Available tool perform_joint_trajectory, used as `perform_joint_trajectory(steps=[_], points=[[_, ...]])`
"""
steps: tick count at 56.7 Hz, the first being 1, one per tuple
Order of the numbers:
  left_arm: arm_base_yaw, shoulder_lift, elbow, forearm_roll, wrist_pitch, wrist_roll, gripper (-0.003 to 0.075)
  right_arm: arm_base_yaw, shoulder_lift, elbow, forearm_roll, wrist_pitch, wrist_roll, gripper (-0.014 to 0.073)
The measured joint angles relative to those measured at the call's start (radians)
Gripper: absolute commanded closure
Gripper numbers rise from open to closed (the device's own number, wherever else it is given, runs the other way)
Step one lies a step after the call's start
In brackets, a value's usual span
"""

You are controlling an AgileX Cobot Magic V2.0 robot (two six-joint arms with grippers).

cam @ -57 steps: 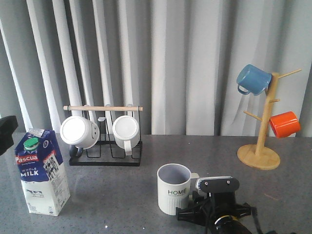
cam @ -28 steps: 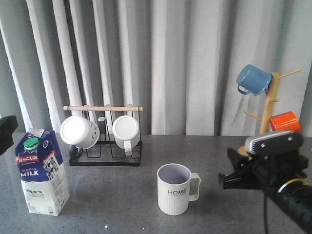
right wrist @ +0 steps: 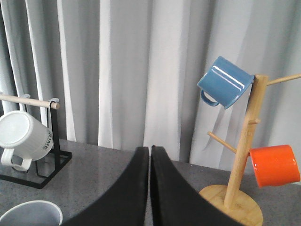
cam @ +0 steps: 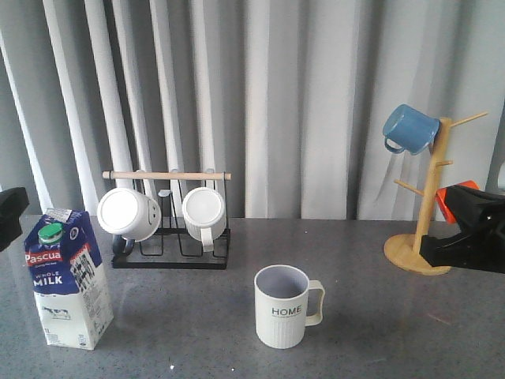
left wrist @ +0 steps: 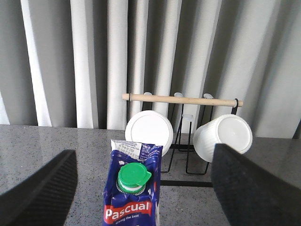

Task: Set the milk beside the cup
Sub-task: 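Release the HOME mug and lift the right gripper away toward the mug tree, then lower the left gripper onto the milk carton top and grasp it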

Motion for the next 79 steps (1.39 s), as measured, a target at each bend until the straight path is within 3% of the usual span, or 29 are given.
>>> perform_joint_trajectory(steps=[51, 60, 79], points=[[0.000, 0.008, -0.001, 0.000, -0.046, 0.005, 0.0169, 0.000, 0.000, 0.000, 0.000, 0.006, 0.000, 0.0602], [0.000, 0.082, -0.047, 0.000, -0.117, 0.033, 0.0167, 0.000, 0.000, 0.000, 0.000, 0.008, 0.000, 0.0602], [0.000, 0.313, -0.166, 0.000, -0.067, 0.063, 0.0167, 0.000, 0.000, 0.000, 0.000, 0.011, 0.000, 0.0602]])
